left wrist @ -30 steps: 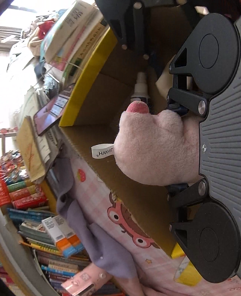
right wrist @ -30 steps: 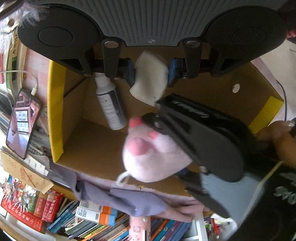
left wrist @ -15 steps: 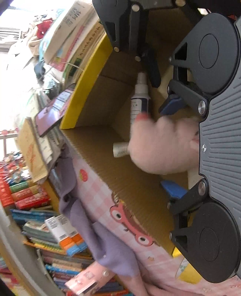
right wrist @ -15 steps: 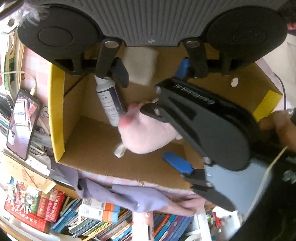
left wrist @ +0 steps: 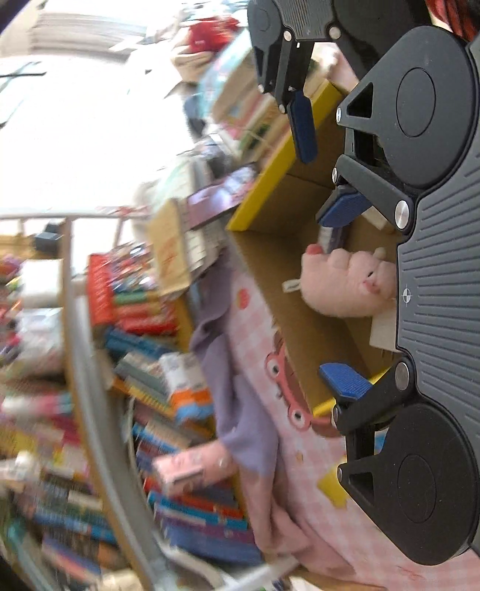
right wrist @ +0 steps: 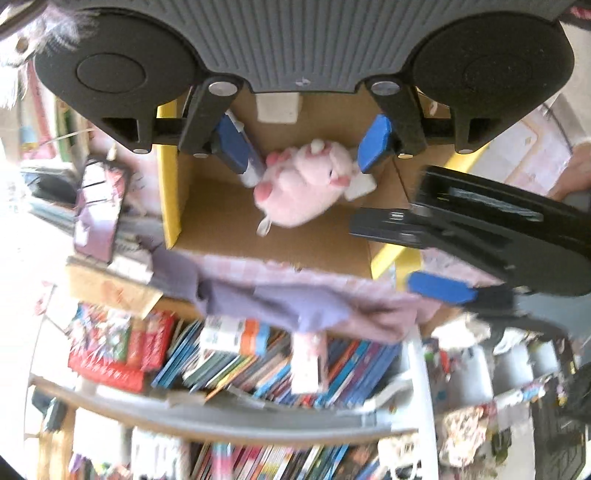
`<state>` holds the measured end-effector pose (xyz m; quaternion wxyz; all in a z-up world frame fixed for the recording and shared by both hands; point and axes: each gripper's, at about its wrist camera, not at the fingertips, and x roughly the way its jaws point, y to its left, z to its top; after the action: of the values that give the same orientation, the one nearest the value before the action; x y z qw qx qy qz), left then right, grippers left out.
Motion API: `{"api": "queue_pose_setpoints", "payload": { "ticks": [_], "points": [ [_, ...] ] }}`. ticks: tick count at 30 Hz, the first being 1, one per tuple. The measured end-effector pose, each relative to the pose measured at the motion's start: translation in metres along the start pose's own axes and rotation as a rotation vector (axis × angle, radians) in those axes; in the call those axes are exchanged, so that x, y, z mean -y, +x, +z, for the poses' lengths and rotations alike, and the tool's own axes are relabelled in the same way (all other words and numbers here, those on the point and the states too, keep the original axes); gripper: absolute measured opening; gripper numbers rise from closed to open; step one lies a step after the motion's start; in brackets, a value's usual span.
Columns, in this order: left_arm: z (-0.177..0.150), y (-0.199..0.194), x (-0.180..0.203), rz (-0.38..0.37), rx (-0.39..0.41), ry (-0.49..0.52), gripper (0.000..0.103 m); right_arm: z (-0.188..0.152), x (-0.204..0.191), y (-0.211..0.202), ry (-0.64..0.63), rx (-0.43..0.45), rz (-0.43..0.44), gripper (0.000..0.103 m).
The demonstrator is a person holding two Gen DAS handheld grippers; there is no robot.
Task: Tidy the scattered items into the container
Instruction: 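Open the left tool dropping the pig while the right tool releases the eraser into the box, then withdraw both tools from the box back toward the remaining items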
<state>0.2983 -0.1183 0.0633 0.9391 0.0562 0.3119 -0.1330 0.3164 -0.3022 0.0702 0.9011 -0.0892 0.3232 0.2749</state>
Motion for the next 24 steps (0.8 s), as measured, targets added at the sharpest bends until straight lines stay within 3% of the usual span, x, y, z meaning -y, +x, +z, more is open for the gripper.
{"api": "queue_pose_setpoints", "payload": {
  "ticks": [12, 15, 24],
  "points": [
    [-0.063, -0.087, -0.010, -0.048, 0.098, -0.100, 0.091, -0.025, -0.063, -0.067, 0.052, 0.090, -0.192, 0.071],
    [-0.082, -0.105, -0.014, -0.016, 0.093, -0.112, 0.096, -0.036, -0.081, -0.082, 0.066, 0.102, -0.243, 0.071],
    [-0.138, -0.155, -0.044, -0.006, 0.070, -0.142, 0.096, -0.071, -0.136, -0.106, 0.105, 0.069, -0.328, 0.071]
  ]
}}
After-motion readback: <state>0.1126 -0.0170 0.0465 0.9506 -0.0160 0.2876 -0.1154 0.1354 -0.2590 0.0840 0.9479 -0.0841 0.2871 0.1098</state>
